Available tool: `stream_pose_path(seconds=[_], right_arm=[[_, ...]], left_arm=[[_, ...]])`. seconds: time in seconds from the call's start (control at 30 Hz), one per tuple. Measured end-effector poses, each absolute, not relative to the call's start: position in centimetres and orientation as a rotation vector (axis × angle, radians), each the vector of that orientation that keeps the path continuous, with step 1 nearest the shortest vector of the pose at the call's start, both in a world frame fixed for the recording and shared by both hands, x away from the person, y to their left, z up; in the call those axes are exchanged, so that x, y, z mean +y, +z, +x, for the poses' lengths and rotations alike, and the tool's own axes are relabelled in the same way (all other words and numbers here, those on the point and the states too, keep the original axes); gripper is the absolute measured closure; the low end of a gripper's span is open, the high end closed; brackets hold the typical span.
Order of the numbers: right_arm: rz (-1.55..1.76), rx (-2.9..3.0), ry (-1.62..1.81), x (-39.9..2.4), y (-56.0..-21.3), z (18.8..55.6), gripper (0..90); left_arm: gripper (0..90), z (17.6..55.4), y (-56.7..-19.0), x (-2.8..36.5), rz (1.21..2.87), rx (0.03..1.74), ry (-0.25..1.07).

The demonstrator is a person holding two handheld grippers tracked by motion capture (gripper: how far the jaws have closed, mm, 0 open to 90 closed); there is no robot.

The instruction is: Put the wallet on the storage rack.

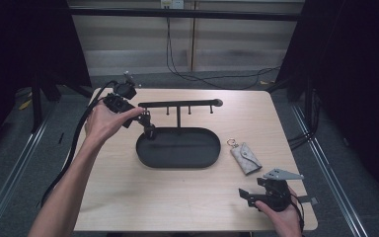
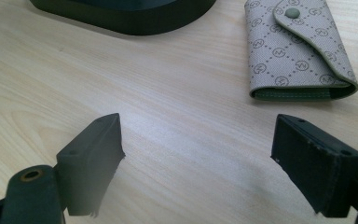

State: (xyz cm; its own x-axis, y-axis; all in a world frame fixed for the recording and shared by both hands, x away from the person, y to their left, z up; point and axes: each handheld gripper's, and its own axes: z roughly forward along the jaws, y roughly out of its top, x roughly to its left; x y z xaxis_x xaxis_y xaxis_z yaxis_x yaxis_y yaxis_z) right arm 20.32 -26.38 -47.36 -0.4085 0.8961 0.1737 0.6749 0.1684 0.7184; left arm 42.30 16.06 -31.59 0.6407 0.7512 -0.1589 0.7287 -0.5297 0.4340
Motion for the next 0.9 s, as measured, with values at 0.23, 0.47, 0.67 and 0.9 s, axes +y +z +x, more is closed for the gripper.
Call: stream_pose_path(seconds=[0.23, 0.47, 0.67, 0.9], right_arm=[[1.499, 2.17, 1.083, -26.4, -47.4, 20.4, 18.1], [1.511, 2.153, 1.082, -26.4, -47.4, 20.4, 17.8], [1.522, 2.154, 1.07, -26.5, -47.5, 20.5, 16.4], [1.526, 2.152, 1.07, -26.5, -47.5, 20.5, 15.2]], left_arm=[[18.2, 41.4, -32.2, 17.9, 2.342, 1.148, 0.053], [22.2, 39.7, -33.0, 19.3, 2.309, 1.087, 0.111], [22.6, 38.6, -33.8, 20.5, 2.263, 1.045, 0.141], [22.6, 37.1, -34.4, 20.9, 2.237, 0.967, 0.17]])
